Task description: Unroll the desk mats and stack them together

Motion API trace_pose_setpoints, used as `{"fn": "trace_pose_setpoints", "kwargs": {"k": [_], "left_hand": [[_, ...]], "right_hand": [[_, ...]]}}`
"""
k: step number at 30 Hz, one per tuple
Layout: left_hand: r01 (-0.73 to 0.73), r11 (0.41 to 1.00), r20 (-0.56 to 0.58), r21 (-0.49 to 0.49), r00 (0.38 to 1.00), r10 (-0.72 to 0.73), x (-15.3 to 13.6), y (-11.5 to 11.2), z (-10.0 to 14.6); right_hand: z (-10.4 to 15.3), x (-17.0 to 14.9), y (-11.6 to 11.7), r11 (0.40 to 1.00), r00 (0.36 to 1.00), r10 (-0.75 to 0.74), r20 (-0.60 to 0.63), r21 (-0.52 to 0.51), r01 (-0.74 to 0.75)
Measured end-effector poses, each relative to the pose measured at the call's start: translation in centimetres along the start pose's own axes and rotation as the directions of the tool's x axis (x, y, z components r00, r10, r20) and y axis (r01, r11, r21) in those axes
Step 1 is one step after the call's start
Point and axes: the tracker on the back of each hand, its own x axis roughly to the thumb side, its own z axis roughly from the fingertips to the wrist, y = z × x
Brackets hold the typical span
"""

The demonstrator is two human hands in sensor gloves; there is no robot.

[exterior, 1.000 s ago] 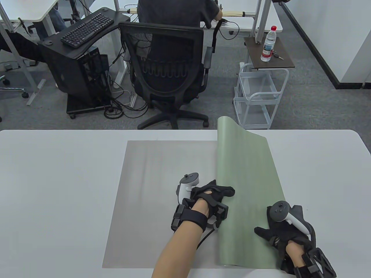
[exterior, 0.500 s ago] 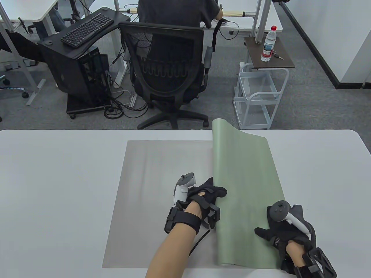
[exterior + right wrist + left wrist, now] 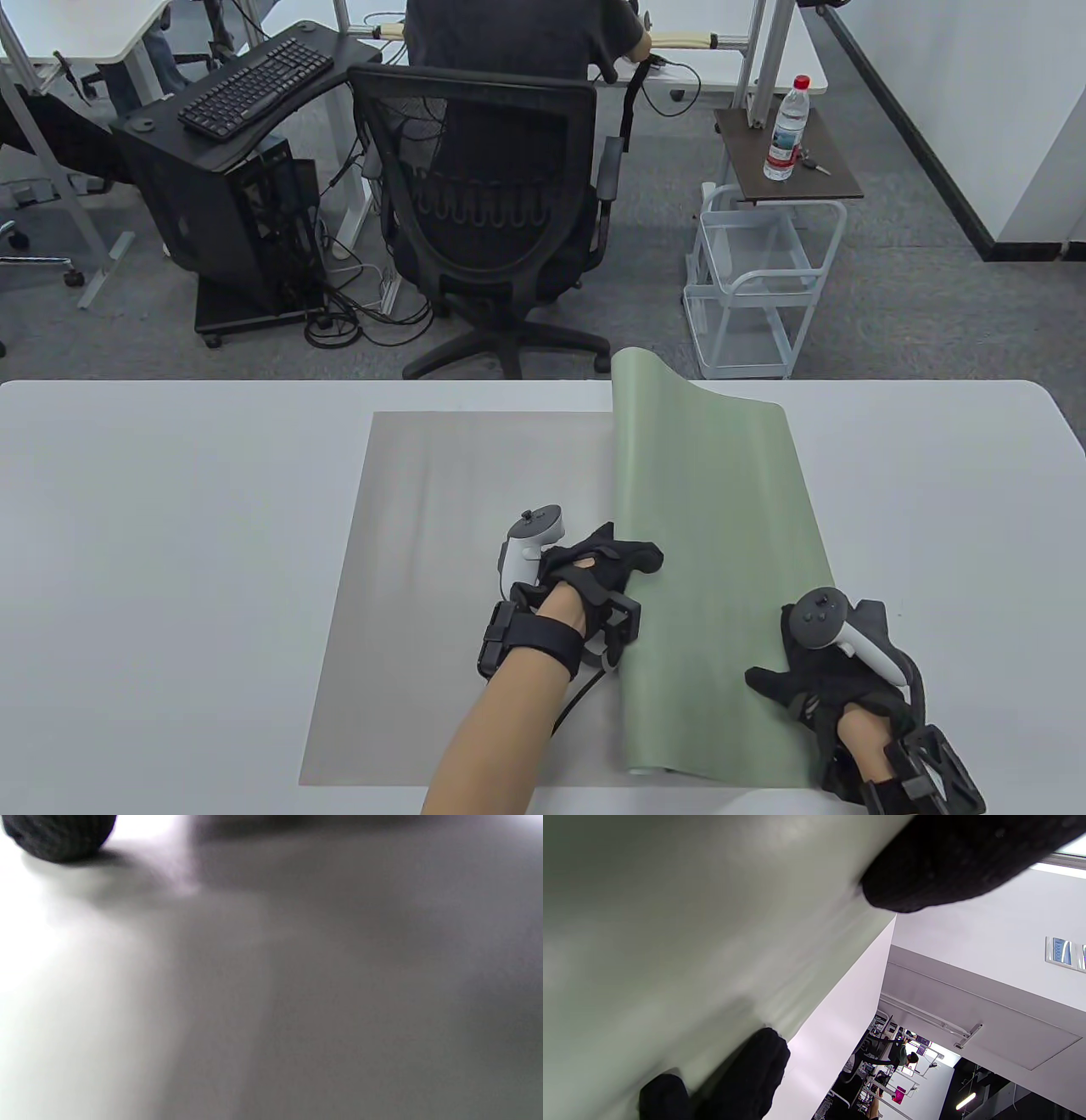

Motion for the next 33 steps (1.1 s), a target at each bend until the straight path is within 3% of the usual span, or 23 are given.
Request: {"fn": "trace_pose_setpoints", "kwargs": {"k": [9,25,29,33], "left_hand": [[-0.009,1.0,0.03,-0.021,0.999,0.01,-0.1,0.5,0.0],[0.019,0.999,0.022,0.05,1.0,-0.02,0.2,2.7,1.3],[0.033,0.994,-0.004,0.101,0.999,-0.033,0.4,3.3,1.6],[0.024,0.996,-0.044,0.09,0.999,-0.02,0.3,3.4,1.4]], "right_hand": [[0.0,0.0,0.0,1.0,1.0,0.006,-0.002,-0.006,-0.006],[0.0,0.0,0.1,1.0,1.0,0.001,-0.001,-0.004,-0.001],[-0.1,0.1,0.1,1.0,1.0,0.011,-0.009,-0.006,-0.011],[-0.1,0.1,0.1,1.0,1.0,0.012,-0.009,-0.007,-0.013]]}}
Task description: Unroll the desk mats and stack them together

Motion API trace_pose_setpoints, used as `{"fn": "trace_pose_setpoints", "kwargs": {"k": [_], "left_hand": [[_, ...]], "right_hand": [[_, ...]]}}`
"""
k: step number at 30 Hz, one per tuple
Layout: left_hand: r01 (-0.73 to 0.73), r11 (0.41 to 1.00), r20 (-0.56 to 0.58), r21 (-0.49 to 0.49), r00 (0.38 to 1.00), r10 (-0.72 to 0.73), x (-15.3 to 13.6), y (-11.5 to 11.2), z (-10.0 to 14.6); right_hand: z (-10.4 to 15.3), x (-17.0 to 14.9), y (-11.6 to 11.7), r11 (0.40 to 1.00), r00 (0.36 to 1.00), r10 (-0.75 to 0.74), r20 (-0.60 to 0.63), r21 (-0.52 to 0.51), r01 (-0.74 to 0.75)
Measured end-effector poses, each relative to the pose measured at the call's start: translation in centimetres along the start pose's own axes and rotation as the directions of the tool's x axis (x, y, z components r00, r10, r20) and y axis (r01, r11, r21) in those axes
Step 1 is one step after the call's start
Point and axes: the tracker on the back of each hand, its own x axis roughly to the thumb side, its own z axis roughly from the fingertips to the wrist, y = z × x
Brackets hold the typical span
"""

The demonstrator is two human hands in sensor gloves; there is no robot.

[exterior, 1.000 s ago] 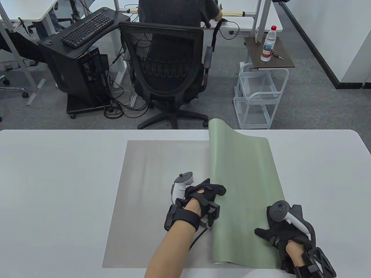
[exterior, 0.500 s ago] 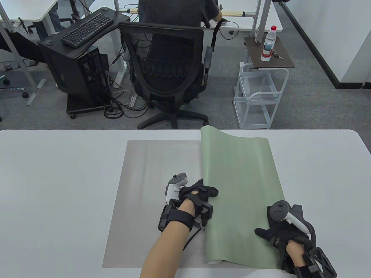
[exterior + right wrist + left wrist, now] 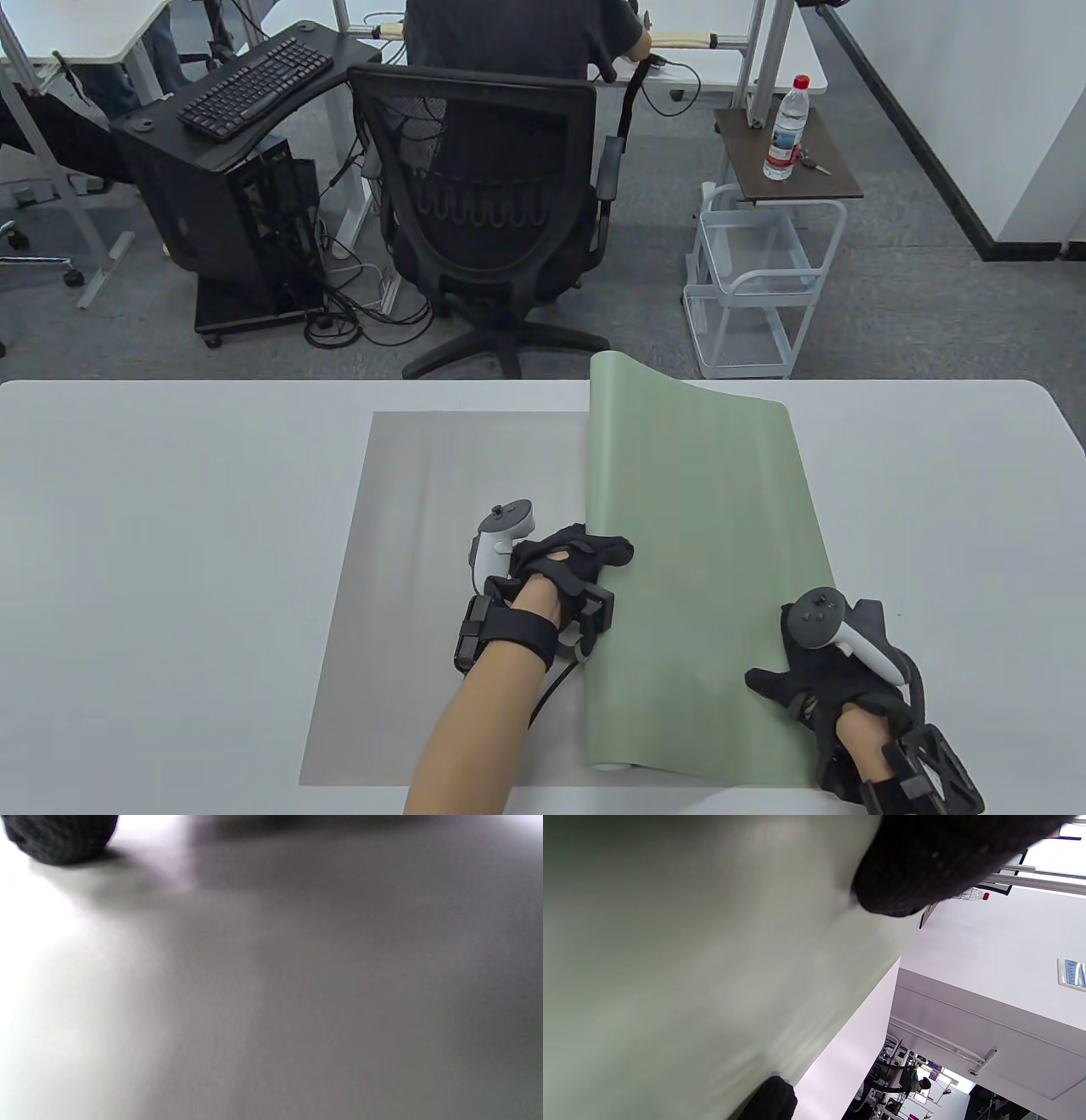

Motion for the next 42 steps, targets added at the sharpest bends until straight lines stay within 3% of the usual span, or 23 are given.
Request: {"fn": "trace_pose_setpoints", "kwargs": {"k": [19,27,32,42], "left_hand": [[-0.027,0.999,0.036,-0.025,0.999,0.027,-0.1,0.7,0.6],[-0.024,1.0,0.007,0.013,1.0,0.024,0.0,1.5,1.0],[-0.046,0.998,0.004,-0.04,0.999,0.046,0.0,1.3,0.8],[-0.083,0.996,0.053,-0.035,0.995,0.084,-0.7,3.2,1.6]], "right_hand": [[0.0,-0.1,-0.1,1.0,1.0,0.002,-0.002,-0.002,-0.002],[0.0,-0.1,-0.1,1.0,1.0,0.004,-0.004,0.001,-0.004],[0.0,0.0,-0.1,1.0,1.0,0.004,-0.004,0.003,-0.004],[0.0,0.0,-0.1,1.0,1.0,0.004,-0.005,-0.001,-0.004]]}}
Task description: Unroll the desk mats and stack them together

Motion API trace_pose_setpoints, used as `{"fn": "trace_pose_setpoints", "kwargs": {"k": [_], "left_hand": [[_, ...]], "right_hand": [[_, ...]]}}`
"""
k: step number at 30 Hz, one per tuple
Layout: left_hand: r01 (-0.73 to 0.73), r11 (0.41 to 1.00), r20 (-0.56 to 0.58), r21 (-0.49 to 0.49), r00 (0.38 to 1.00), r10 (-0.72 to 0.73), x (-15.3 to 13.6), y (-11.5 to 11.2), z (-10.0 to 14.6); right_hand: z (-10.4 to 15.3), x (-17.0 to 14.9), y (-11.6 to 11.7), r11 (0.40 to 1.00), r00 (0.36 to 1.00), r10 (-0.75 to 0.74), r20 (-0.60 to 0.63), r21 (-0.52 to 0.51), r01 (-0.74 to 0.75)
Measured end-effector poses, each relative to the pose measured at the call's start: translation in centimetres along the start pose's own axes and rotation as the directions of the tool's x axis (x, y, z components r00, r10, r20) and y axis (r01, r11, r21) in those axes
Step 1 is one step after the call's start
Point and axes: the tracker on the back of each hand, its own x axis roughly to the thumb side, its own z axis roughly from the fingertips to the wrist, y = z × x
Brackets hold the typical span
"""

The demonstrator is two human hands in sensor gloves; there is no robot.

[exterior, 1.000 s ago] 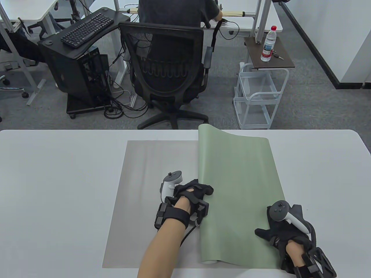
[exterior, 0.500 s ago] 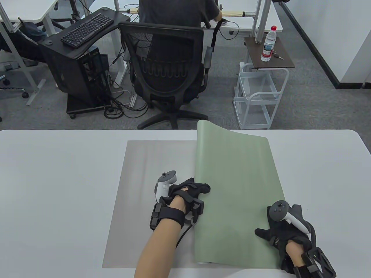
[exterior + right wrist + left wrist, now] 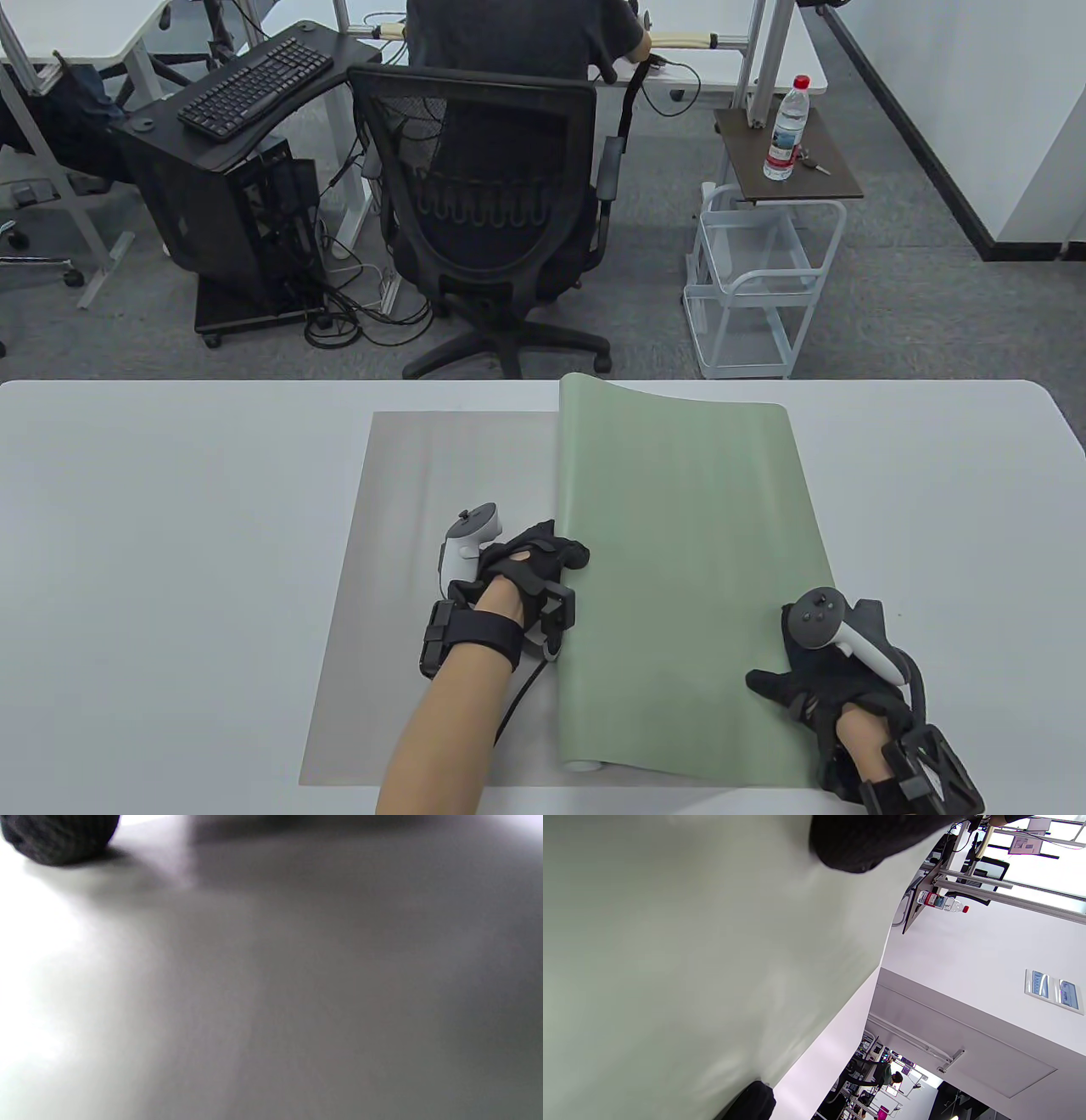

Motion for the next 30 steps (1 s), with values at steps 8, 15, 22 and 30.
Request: {"fn": "trace_pose_setpoints", "kwargs": {"k": [8,15,22,30], "left_hand": [[0.005,1.0,-0.02,0.007,1.0,-0.005,0.2,0.3,0.2],[0.022,0.999,-0.013,-0.031,1.0,-0.022,1.0,-0.3,0.3],[0.008,1.0,0.003,-0.011,1.0,-0.008,1.1,0.2,0.9],[0.168,0.979,-0.036,0.113,0.986,-0.165,2.2,1.1,2.0]], "right_hand": [[0.0,0.0,0.0,1.0,1.0,0.001,-0.003,0.004,-0.001],[0.0,0.1,0.0,1.0,1.0,0.001,-0.003,0.004,-0.001],[0.0,0.1,0.0,1.0,1.0,0.002,-0.003,0.003,-0.002],[0.0,0.1,0.0,1.0,1.0,0.001,-0.004,0.003,-0.001]]}}
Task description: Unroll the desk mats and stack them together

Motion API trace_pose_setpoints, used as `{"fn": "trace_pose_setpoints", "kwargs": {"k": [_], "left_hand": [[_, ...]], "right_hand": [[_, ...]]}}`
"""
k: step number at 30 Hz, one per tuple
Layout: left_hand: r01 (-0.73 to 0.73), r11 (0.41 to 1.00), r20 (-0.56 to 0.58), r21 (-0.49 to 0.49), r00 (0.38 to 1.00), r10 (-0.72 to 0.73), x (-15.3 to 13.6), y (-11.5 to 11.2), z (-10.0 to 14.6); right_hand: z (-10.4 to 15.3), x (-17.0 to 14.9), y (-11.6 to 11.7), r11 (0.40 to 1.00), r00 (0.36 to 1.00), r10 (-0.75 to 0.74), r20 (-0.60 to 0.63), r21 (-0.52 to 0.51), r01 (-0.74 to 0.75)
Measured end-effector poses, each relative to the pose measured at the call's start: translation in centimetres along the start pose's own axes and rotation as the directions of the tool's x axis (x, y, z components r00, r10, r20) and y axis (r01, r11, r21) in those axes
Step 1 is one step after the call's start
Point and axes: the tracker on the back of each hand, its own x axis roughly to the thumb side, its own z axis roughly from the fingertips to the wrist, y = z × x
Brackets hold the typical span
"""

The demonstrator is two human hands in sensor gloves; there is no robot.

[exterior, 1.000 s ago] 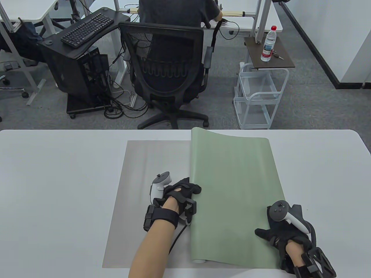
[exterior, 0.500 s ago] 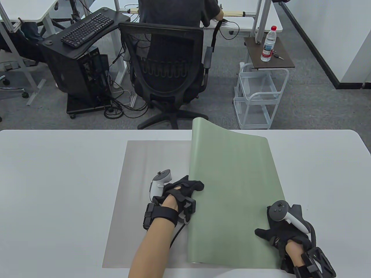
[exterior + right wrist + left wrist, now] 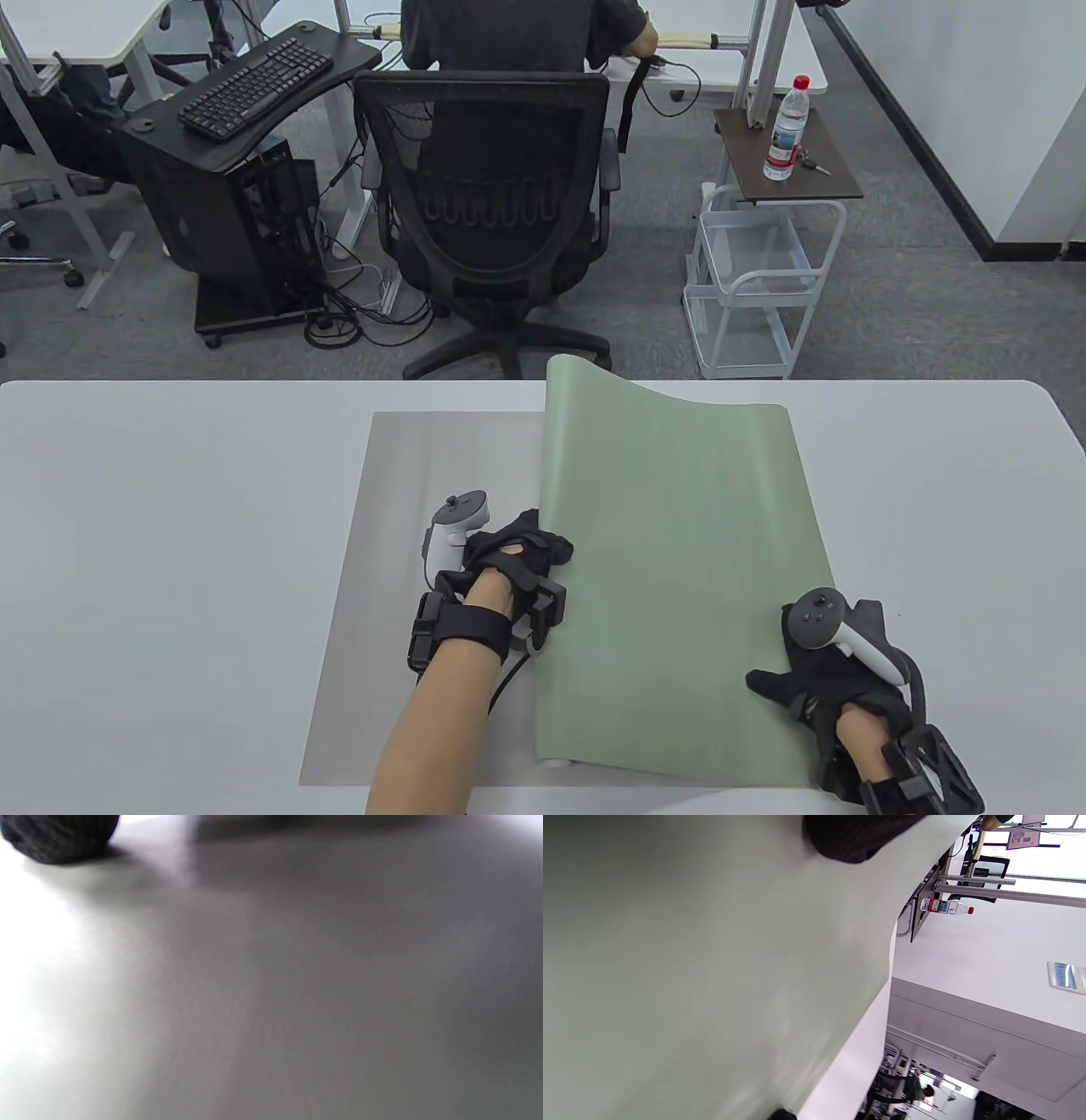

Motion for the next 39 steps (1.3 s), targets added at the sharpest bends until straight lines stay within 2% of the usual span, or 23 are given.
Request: {"fn": "trace_pose_setpoints", "kwargs": {"k": [3,5,10,14,19,26,32,37,39], "left_hand": [[0.095,0.989,-0.072,0.113,0.994,-0.088,0.1,0.7,0.3],[0.141,0.982,-0.121,0.125,0.985,-0.125,0.0,1.2,0.2],[0.229,0.959,-0.162,0.164,0.966,-0.203,-0.1,1.0,-0.4],[0.184,0.975,-0.159,0.122,0.974,-0.163,-0.5,0.6,-0.8],[0.092,0.991,-0.137,0.1,0.987,-0.078,-1.3,1.6,-0.6],[0.076,0.989,-0.144,0.131,0.988,-0.056,-1.7,3.3,0.3],[0.126,0.972,-0.177,0.2,0.98,-0.09,-1.8,4.3,0.6],[0.11,0.975,-0.165,0.191,0.983,-0.079,-1.7,4.1,0.7],[0.086,0.984,-0.147,0.154,0.987,-0.063,-1.7,3.9,0.5]], "right_hand": [[0.0,0.0,0.0,1.0,1.0,0.001,-0.002,0.0,-0.001],[0.0,0.0,0.0,1.0,1.0,0.002,-0.002,0.0,-0.002],[0.0,0.0,0.0,1.0,1.0,0.003,-0.004,0.003,-0.003],[0.0,0.0,0.0,1.0,1.0,0.003,-0.003,0.003,-0.003],[0.0,0.0,0.0,1.0,1.0,0.003,-0.003,0.002,-0.003],[0.0,0.0,0.0,1.0,1.0,0.003,-0.004,0.0,-0.003],[0.0,0.1,0.0,1.0,1.0,0.003,-0.005,0.001,-0.003],[0.0,0.1,0.0,1.0,1.0,0.004,-0.006,0.004,-0.004],[0.0,0.1,0.0,1.0,1.0,0.005,-0.006,0.003,-0.005]]}}
